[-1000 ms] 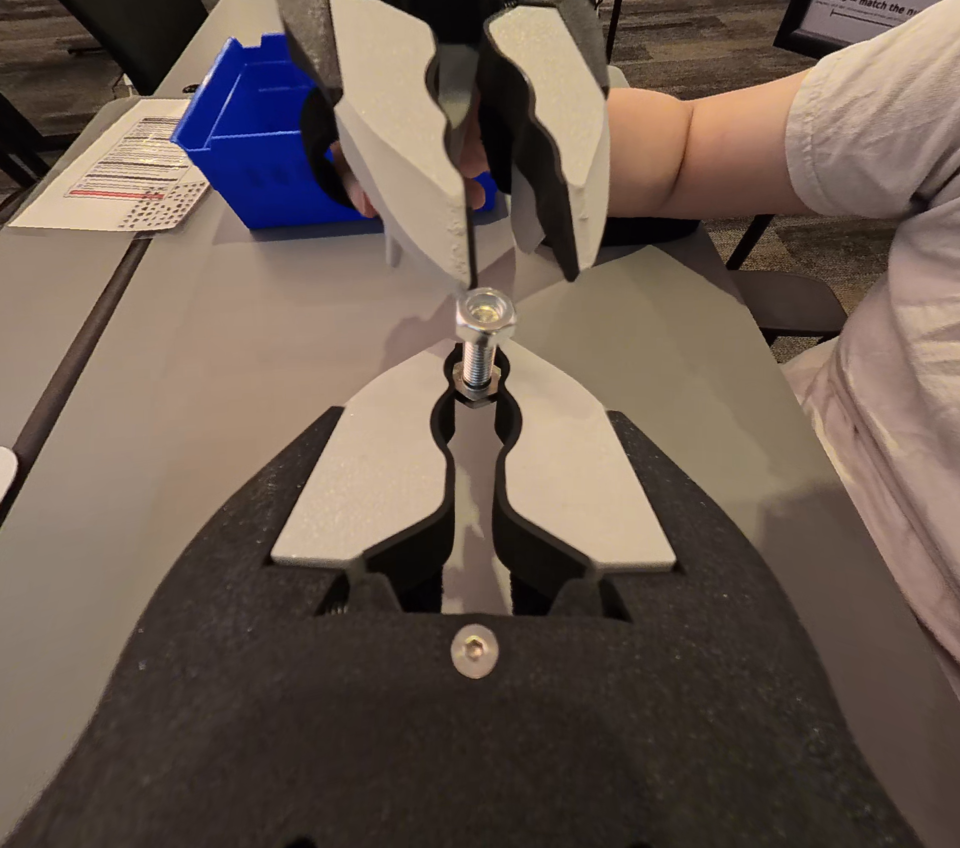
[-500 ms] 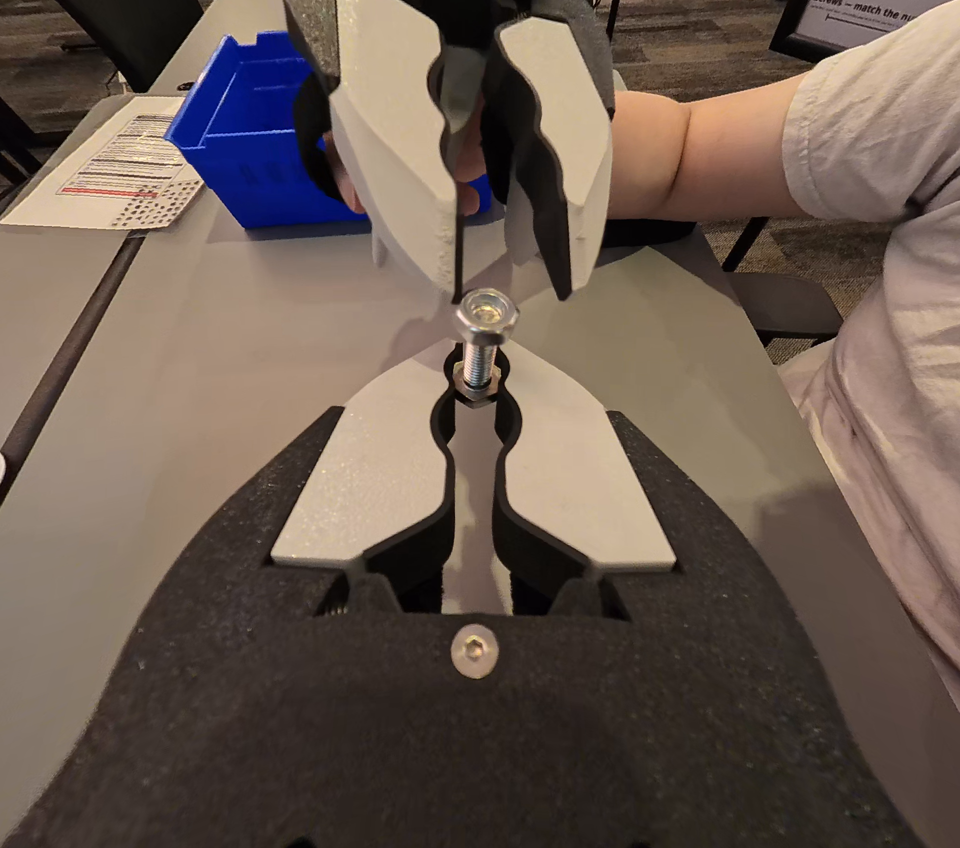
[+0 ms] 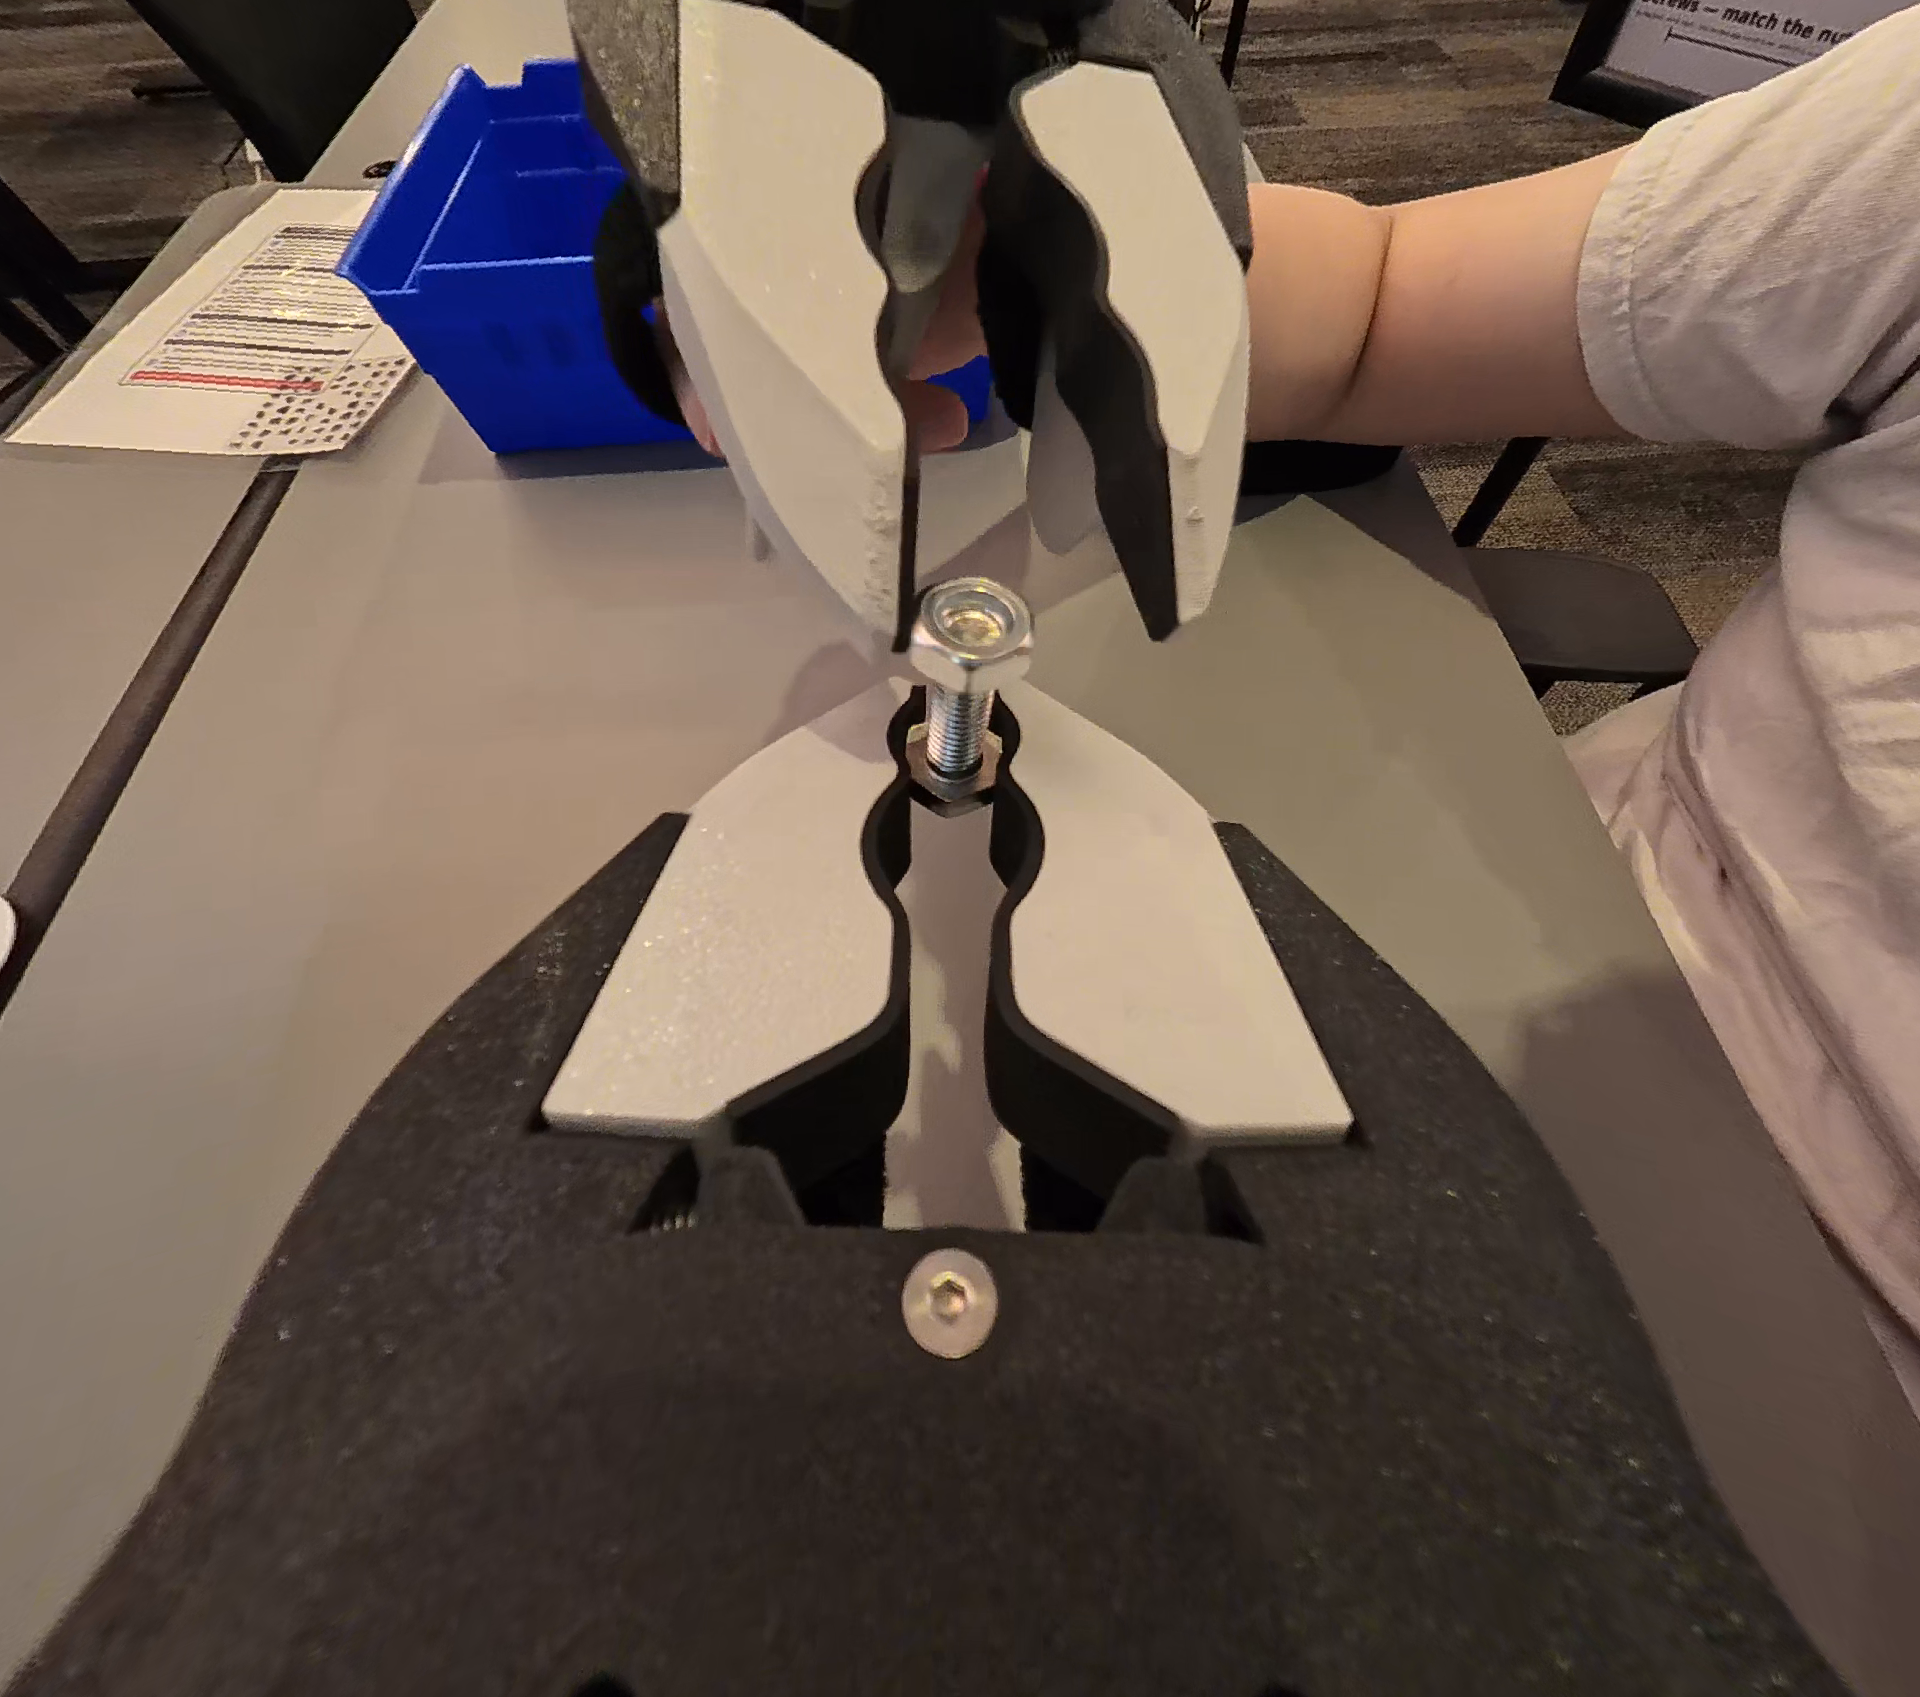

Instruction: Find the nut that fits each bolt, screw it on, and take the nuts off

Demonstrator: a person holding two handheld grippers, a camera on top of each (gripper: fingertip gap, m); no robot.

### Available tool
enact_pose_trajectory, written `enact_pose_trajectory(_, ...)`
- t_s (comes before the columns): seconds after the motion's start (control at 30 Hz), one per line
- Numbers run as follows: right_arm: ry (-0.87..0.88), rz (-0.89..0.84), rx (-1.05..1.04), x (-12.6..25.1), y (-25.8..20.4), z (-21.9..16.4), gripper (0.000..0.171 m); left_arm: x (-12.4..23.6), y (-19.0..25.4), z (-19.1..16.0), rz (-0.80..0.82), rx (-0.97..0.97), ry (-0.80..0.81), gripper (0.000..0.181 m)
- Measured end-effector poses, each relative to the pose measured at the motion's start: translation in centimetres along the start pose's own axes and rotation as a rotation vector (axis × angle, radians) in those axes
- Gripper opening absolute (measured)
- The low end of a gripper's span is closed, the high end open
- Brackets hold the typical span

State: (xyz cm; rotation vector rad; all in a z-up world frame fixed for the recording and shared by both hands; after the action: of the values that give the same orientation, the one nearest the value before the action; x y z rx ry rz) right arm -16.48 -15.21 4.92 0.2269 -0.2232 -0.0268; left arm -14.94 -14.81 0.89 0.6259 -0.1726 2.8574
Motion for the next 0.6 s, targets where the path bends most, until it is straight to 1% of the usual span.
enact_pose_trajectory(0.07, -0.001, -0.004, -0.006, 0.34, 0.12, 0.02, 0.029, 0.14, -0.10, 0.11, 0.001, 0.007, 0.008, 0.009)
enact_pose_trajectory(0.13, 0.009, 0.000, -0.013, 0.72, 0.19, 0.13, 0.021, 0.30, -0.35, 0.20, 0.011, 0.014, 0.014, 0.009)
enact_pose_trajectory(0.17, 0.020, -0.005, -0.016, 0.85, 0.31, 0.25, 0.020, 0.36, -0.42, 0.23, 0.010, 0.020, 0.017, 0.009)
enact_pose_trajectory(0.23, 0.041, -0.030, -0.024, 0.97, 0.74, 0.47, 0.022, 0.35, -0.37, 0.20, 0.001, 0.027, 0.018, 0.009)
enact_pose_trajectory(0.33, 0.074, -0.009, -0.058, 0.54, 0.62, 0.71, 0.031, 0.05, -0.09, 0.06, -0.006, 0.019, 0.007, 0.009)
enact_pose_trajectory(0.47, 0.019, -0.001, -0.031, -0.01, 0.26, 0.06, 0.032, 0.04, -0.20, 0.11, 0.004, 0.020, 0.007, 0.009)
enact_pose_trajectory(0.53, 0.012, -0.021, -0.025, 0.27, 0.53, 0.04, 0.029, 0.26, -0.52, 0.19, 0.013, 0.032, 0.017, 0.009)
enact_pose_trajectory(0.6, 0.029, 0.001, -0.063, 0.70, 0.53, 0.17, 0.019, 0.44, -0.80, 0.31, 0.020, 0.050, 0.029, 0.009)
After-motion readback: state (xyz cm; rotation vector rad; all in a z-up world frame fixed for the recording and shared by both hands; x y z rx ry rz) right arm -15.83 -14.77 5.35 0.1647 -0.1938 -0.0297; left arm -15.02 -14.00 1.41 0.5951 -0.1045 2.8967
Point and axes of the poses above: each gripper's, where its closed fingertips meet, x back along the fingers, z out of its top, y = z × x across the jaws, the point moved 1 cm from there along x, back along the fingers, and after that the axes turned 5 degrees about z, right-handed, at the moved point
